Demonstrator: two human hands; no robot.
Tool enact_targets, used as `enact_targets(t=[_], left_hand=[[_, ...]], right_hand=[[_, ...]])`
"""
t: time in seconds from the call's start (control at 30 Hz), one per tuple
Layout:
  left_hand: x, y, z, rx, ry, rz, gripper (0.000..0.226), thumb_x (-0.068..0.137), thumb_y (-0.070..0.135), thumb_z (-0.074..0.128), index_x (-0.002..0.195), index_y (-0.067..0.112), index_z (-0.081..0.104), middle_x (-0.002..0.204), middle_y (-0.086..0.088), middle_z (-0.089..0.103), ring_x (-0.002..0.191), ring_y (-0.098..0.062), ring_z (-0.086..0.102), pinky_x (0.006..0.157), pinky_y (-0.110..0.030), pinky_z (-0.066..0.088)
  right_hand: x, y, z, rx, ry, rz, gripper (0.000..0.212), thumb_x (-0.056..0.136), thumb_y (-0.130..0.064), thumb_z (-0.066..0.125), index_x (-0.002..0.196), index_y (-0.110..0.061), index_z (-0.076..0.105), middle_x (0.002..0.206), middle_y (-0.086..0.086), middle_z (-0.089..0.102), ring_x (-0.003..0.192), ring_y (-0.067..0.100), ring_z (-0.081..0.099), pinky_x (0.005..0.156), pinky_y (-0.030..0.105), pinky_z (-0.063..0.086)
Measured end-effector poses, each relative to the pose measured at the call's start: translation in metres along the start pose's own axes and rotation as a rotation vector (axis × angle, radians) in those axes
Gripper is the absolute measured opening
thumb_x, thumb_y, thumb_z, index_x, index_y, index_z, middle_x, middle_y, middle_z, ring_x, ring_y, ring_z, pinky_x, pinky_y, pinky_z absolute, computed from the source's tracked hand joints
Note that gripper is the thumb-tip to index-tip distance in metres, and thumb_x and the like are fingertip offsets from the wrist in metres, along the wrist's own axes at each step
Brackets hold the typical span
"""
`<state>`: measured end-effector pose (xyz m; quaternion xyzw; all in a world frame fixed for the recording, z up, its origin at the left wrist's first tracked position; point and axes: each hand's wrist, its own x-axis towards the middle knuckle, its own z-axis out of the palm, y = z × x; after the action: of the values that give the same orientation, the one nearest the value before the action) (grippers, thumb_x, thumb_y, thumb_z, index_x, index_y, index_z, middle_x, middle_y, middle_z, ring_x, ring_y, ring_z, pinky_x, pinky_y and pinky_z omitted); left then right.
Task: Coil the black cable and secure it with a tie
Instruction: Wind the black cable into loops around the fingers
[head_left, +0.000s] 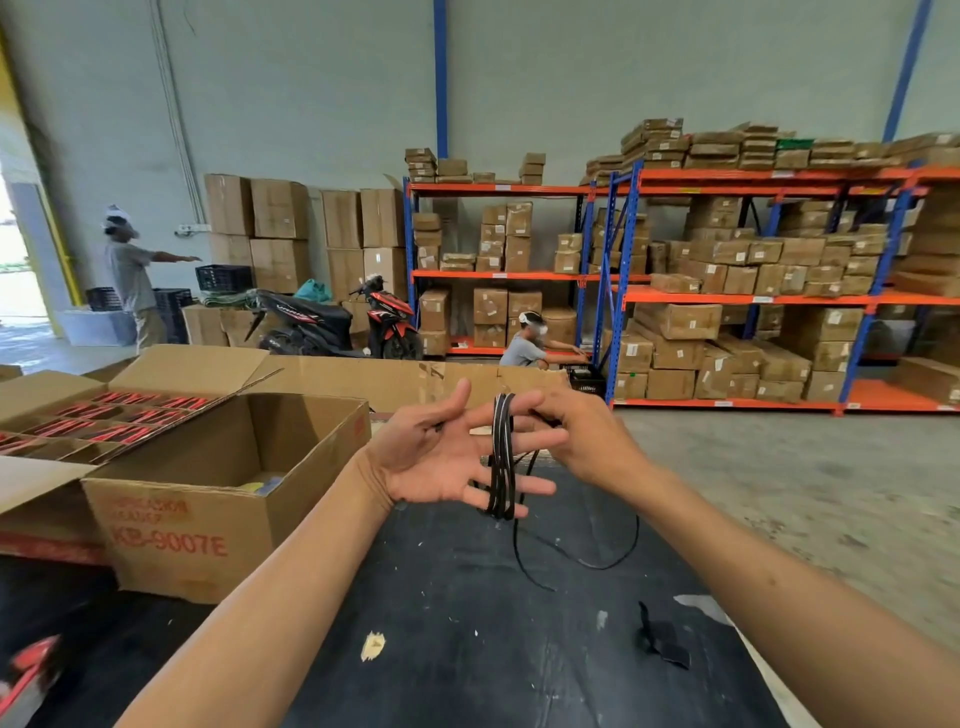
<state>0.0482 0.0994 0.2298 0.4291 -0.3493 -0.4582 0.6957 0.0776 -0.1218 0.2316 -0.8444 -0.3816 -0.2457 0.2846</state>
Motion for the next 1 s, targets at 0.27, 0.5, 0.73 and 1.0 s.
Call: enact_targets(t=[0.27, 0.5, 0.73, 1.0], left_hand=[[-0.017, 0.004, -0.01, 0.067, 0.075, 0.174, 0.065, 0.105, 0.048, 0.026, 0.159, 0.018, 0.006, 0.111, -0.026, 0.065, 0.134, -0.054, 0.04, 0.109, -0.078, -0.004], [-0.027, 0.025, 0.001, 0.264, 0.238, 0.246, 0.06, 0.105, 0.024, 0.039, 0.158, 0.014, 0.014, 0.065, -0.004, 0.034, 0.077, -0.025, 0.063, 0.108, -0.079, 0.015], [-0.012, 0.043, 0.004, 0.269, 0.282, 0.148, 0.053, 0.105, 0.021, 0.027, 0.157, 0.012, 0.02, 0.064, -0.002, 0.027, 0.064, -0.019, 0.055, 0.106, -0.08, 0.02], [0.016, 0.046, 0.017, 0.295, 0.364, 0.194, 0.05, 0.107, 0.023, 0.028, 0.155, 0.011, 0.029, 0.061, -0.001, 0.045, 0.07, -0.023, 0.059, 0.09, -0.05, 0.049]], right_hand=[[-0.04, 0.013, 0.053, -0.139, -0.098, 0.247, 0.05, 0.1, -0.052, 0.034, 0.135, -0.02, 0.049, 0.12, -0.001, 0.054, 0.11, 0.017, 0.051, 0.091, 0.038, 0.046], [-0.066, 0.046, 0.076, -0.267, -0.219, 0.278, 0.027, 0.106, -0.035, 0.034, 0.113, -0.021, 0.056, 0.106, 0.001, 0.058, 0.096, 0.022, 0.056, 0.084, 0.037, 0.045], [-0.062, 0.044, 0.078, 0.252, -0.298, 0.514, 0.077, 0.086, -0.049, 0.064, 0.152, -0.036, 0.026, 0.153, -0.002, 0.03, 0.14, 0.016, 0.038, 0.114, 0.043, 0.039], [-0.021, -0.008, 0.077, 0.715, 0.043, 0.363, 0.03, 0.098, -0.04, 0.064, 0.126, -0.035, 0.058, 0.115, -0.015, 0.073, 0.115, -0.001, 0.063, 0.099, 0.026, 0.047]])
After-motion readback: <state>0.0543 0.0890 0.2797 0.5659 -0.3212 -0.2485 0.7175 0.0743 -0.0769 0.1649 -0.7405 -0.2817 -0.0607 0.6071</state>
